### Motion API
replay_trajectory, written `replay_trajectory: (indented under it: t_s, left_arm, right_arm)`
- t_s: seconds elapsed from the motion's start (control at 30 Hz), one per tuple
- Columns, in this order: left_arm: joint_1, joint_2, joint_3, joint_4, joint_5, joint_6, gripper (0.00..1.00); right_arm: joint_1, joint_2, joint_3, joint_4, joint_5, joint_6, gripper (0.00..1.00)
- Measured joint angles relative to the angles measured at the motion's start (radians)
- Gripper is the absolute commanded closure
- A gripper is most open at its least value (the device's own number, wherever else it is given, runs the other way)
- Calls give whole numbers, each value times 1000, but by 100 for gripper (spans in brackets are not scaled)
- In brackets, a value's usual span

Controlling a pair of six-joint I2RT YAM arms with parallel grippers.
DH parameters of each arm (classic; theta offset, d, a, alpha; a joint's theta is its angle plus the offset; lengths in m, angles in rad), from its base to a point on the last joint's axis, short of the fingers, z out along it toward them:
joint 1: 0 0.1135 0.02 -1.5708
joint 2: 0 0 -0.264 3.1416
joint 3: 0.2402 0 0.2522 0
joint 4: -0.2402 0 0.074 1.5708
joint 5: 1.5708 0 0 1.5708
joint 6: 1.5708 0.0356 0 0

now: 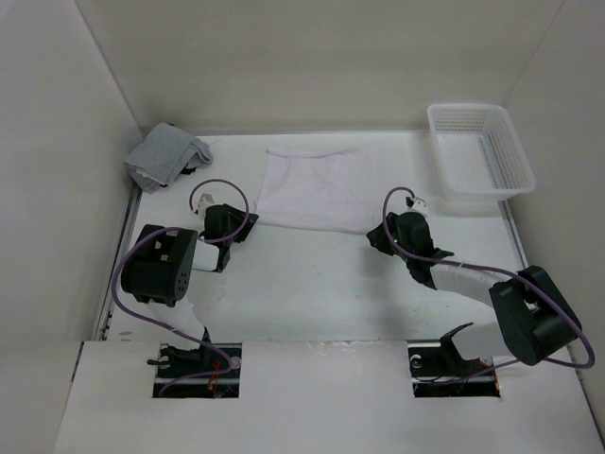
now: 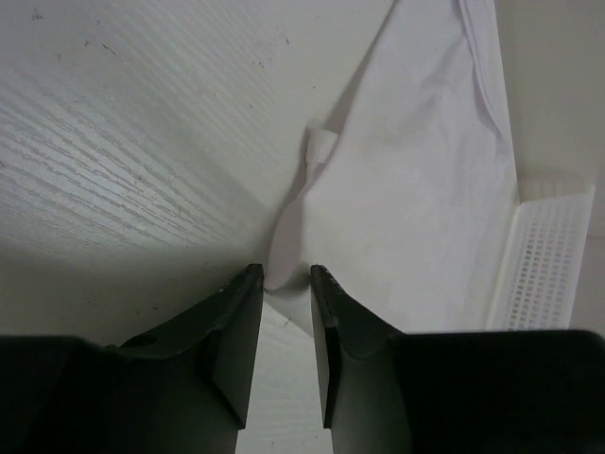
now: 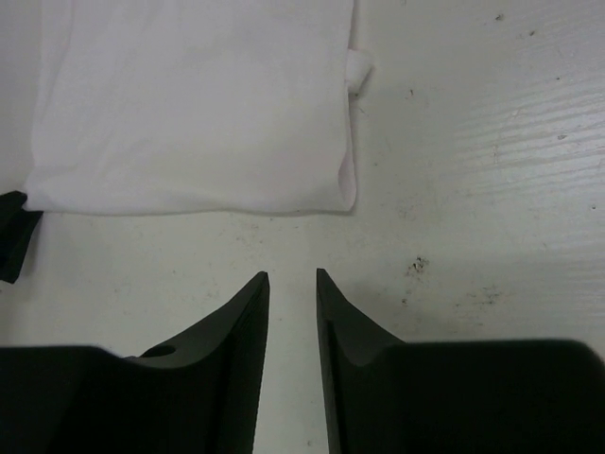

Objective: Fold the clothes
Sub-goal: Fold the tank top

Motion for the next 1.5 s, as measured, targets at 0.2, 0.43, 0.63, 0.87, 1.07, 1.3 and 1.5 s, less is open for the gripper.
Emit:
replay_trajectory:
  t_s: [0.2,0.43,0.63,0.87,1.07,1.3,1.5]
  left_arm:
    - [5,3,-5,-8,-1,-11,88]
    - [2,-10,-5,-39,-21,2,94]
    - [-2,-14,-5,-46,-28,13,95]
    - [-7,-20,-5,-53,-36,24,95]
    - [-7,-20,-5,-53,-37,27,95]
    - [-7,-20,-5,-53,-37,27,95]
    - [-7,-29,-6,-63,-38,32,98]
  right_arm:
    - [-34,43,0,36,6,31,60]
    - [-88,123,3,40,-23,67,57]
    - [-109,180,26,80,-73,93,55]
    - [-110,242,29,182,-129,139,57]
    - [-122,277,34,231,-140,179,62]
    - [-127,311,46,247,-137,211,78]
    - [-127,323,48,253,-124,219,96]
